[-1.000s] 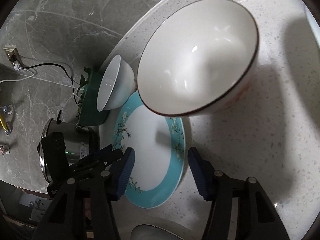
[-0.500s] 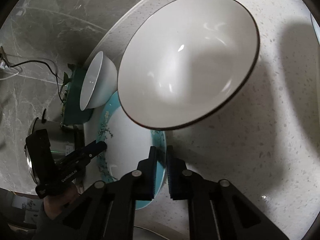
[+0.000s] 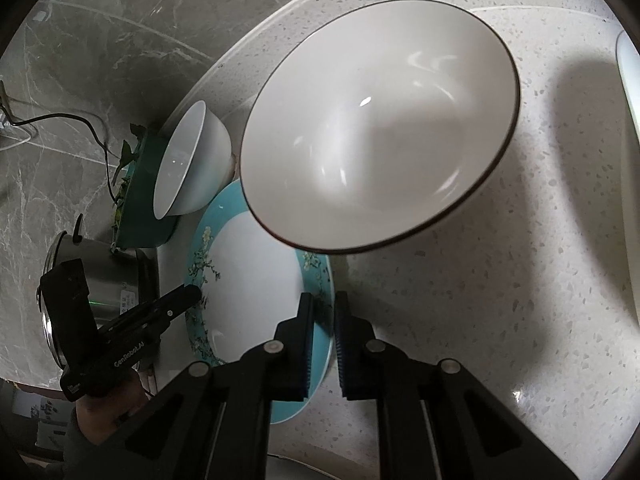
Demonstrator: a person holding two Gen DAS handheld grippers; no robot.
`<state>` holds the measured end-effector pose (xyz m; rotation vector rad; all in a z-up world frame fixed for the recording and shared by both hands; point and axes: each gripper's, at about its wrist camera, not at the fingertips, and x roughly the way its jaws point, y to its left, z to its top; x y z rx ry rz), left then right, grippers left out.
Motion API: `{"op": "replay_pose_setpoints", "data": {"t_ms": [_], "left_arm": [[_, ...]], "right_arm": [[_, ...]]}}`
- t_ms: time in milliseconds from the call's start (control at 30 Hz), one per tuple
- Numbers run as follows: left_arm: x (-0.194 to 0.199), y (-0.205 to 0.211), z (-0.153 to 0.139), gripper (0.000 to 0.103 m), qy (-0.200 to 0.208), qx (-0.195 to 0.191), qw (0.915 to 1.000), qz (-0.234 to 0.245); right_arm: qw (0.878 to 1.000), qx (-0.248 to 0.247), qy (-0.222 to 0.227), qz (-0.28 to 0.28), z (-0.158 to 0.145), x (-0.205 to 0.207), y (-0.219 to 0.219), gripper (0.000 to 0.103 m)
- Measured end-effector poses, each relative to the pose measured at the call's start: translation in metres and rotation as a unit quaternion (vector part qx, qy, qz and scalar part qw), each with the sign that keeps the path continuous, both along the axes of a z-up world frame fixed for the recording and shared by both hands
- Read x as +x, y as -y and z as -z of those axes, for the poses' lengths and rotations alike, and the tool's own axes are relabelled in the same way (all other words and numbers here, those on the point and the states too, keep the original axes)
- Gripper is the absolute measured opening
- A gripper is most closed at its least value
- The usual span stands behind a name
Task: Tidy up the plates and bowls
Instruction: 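Carry the teal floral plate and lower it onto the grey plate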
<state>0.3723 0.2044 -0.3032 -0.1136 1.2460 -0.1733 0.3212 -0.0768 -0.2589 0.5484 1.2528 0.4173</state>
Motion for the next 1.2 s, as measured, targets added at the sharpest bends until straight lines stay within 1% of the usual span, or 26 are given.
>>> {"op": "replay_pose_setpoints", "data": {"t_ms": [100, 233, 533, 733, 867, 1033, 1200], "left_arm": [[0.000, 0.003, 0.000, 0.018, -0.001, -0.002, 1.0000, -0.003], [-0.004, 0.004, -0.005, 0.018, 0.002, 0.004, 1.0000, 0.000], [-0.019, 0.009, -0.030, 0.018, 0.019, 0.009, 0.9998, -0.005], [-0.045, 0.018, -0.051, 0.018, 0.033, 0.012, 0.9994, 0.001], [-0.067, 0.026, -0.064, 0.018, 0.039, 0.010, 0.9992, 0.003], [-0.098, 0.040, -0.071, 0.018, 0.033, 0.006, 0.9994, 0.010], [-0.136, 0.053, -0.068, 0.019, 0.018, 0.002, 0.9997, 0.018]], "right_arm": [[1.000, 0.002, 0.000, 0.001, 0.000, -0.001, -0.001, 0.012], [1.000, 0.001, 0.002, 0.001, -0.004, -0.003, -0.003, 0.012], [1.000, 0.006, 0.013, 0.001, -0.022, -0.018, -0.003, 0.012], [1.000, 0.010, 0.021, 0.004, -0.040, -0.039, 0.000, 0.013], [1.000, 0.009, 0.025, 0.008, -0.050, -0.060, 0.004, 0.013], [1.000, 0.005, 0.021, 0.011, -0.055, -0.089, 0.012, 0.013], [1.000, -0.007, 0.014, 0.012, -0.054, -0.121, 0.020, 0.013]]}}
